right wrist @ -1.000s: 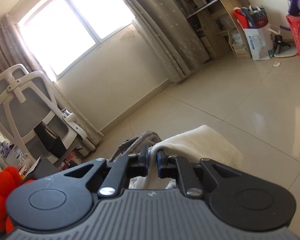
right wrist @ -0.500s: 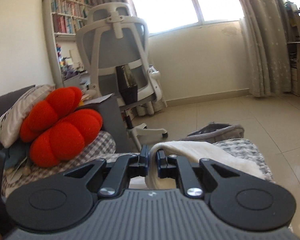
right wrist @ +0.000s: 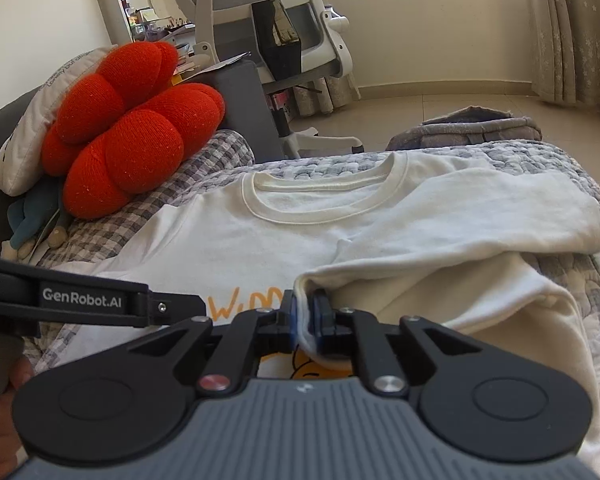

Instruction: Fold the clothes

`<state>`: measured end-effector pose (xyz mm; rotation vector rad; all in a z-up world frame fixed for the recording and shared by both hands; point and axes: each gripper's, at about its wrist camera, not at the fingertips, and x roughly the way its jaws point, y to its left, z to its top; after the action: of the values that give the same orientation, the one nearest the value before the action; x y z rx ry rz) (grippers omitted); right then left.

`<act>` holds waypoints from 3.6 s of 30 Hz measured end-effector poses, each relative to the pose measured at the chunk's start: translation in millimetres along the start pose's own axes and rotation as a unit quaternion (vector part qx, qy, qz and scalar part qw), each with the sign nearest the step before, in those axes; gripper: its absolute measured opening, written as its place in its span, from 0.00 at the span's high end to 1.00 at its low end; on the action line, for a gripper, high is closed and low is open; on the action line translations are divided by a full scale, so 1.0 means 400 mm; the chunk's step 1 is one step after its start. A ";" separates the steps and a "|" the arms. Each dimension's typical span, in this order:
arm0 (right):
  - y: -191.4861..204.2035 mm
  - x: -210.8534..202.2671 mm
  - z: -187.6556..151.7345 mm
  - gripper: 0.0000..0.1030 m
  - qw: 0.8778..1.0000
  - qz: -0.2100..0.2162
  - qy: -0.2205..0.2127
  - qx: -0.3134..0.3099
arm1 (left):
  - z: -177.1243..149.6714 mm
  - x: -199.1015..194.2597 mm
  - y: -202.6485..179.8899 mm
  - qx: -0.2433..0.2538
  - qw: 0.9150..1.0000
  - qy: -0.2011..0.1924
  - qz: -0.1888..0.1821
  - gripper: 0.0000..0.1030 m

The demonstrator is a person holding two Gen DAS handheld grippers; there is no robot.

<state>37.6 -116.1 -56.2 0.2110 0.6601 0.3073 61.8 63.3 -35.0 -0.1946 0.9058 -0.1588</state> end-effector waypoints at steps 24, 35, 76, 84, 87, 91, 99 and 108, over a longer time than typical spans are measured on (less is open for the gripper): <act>-0.282 -0.091 0.053 0.43 0.964 -0.097 -0.074 0.237 | -0.009 -0.010 -0.019 0.028 0.999 -0.011 0.028 0.28; -0.284 -0.113 0.064 0.91 0.956 -0.039 -0.142 0.254 | -0.008 -0.016 0.010 0.040 0.999 -0.001 -0.030 0.28; 0.269 -0.026 -0.041 0.83 0.970 0.166 0.085 -0.158 | -0.032 -0.090 0.352 -0.241 0.951 0.049 -0.186 0.36; 0.147 -0.120 0.014 0.50 0.982 0.153 0.035 -0.104 | -0.012 -0.113 0.267 -0.121 0.987 0.043 -0.096 0.96; 0.069 -0.141 0.049 0.50 0.993 0.098 -0.002 -0.072 | -0.003 -0.147 0.253 -0.085 0.993 0.014 -0.085 0.96; -0.042 -0.129 0.104 0.50 0.999 -0.022 -0.028 -0.039 | 0.014 -0.180 0.236 -0.042 0.996 -0.003 -0.085 0.96; -0.188 -0.046 0.152 0.50 0.996 -0.083 -0.019 -0.017 | 0.088 -0.150 0.254 -0.006 0.995 -0.018 -0.097 0.96; -0.216 0.047 0.168 0.62 0.995 -0.091 -0.007 -0.035 | 0.166 -0.072 0.284 -0.011 0.995 -0.010 -0.099 0.96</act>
<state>112.3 -196.7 -39.9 0.0855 0.6478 0.1532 103.2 186.3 0.4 -0.3070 0.8685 -0.3301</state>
